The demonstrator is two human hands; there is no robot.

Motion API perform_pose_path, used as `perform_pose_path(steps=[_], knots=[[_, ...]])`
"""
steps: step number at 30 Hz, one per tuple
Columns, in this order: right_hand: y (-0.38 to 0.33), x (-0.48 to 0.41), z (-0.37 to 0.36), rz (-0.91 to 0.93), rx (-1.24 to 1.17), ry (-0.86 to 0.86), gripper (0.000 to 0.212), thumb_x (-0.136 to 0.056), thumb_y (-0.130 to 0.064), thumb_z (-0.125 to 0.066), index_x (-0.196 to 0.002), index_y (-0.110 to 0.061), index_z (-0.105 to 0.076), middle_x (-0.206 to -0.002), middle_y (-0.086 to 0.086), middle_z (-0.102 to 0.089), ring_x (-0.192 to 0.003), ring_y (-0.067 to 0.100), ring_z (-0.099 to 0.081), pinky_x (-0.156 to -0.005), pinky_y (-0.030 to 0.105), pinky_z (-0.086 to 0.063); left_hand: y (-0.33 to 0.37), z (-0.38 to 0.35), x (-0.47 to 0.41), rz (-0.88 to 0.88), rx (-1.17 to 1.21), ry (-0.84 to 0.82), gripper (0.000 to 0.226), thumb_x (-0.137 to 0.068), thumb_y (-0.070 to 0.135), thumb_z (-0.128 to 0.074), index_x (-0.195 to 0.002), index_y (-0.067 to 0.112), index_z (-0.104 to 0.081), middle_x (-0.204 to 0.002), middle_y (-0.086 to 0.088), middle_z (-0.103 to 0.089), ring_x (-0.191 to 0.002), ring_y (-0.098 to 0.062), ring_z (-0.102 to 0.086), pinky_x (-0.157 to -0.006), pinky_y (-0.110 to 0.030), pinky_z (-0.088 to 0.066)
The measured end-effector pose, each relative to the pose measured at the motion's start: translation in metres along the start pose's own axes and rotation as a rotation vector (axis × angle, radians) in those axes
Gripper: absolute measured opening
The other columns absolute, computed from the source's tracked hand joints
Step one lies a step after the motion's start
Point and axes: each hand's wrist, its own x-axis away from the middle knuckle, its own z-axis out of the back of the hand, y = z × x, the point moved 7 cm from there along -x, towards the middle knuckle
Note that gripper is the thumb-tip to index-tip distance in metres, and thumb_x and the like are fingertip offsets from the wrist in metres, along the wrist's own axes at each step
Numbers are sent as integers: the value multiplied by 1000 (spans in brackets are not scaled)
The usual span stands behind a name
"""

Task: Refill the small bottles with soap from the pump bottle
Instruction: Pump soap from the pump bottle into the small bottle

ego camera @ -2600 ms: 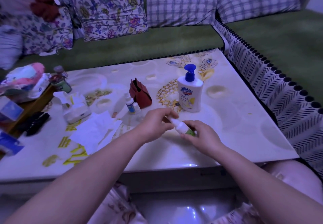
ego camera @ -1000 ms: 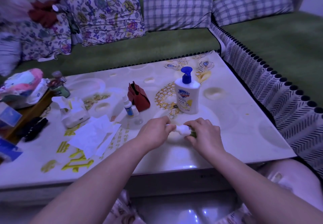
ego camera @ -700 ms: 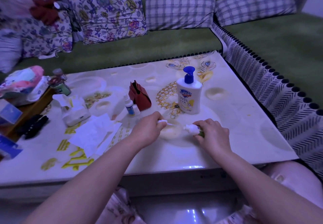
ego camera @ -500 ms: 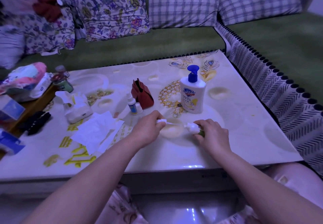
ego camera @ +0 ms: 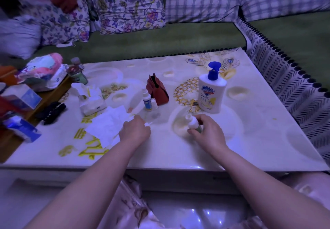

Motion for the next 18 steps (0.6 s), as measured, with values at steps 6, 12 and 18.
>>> perform_pose_path(steps=[6,12,18], knots=[[-15,2,-19,60,-21,-65,33,-78,-28,-70,-109,-25,-60,-104,-5,-64,-101,20,-56,-84,39,-45,-54,18,-4,308,-63,154,36,-90,27,-46,-124,14,-50,-126,-9,-52,-125,-30,-37,-95,-47,-33],[-16,1,-21,69,-18,-68,32,-77,-28,-71,-106,-25,-61,-101,-6,-65,-98,18,-58,-80,35,-46,-70,9,-8,330,-118,95,30,-89,29,-46,-115,15,-52,-122,-7,-54,-123,-28,-39,-95,-46,-31],[-13,0,-17,65,-32,-59,33,-76,-28,-71,-107,-26,-61,-100,-6,-64,-95,17,-58,-78,33,-45,-75,2,-7,314,-142,84,29,-88,32,-48,-112,16,-53,-119,-4,-56,-121,-27,-40,-93,-44,-32]])
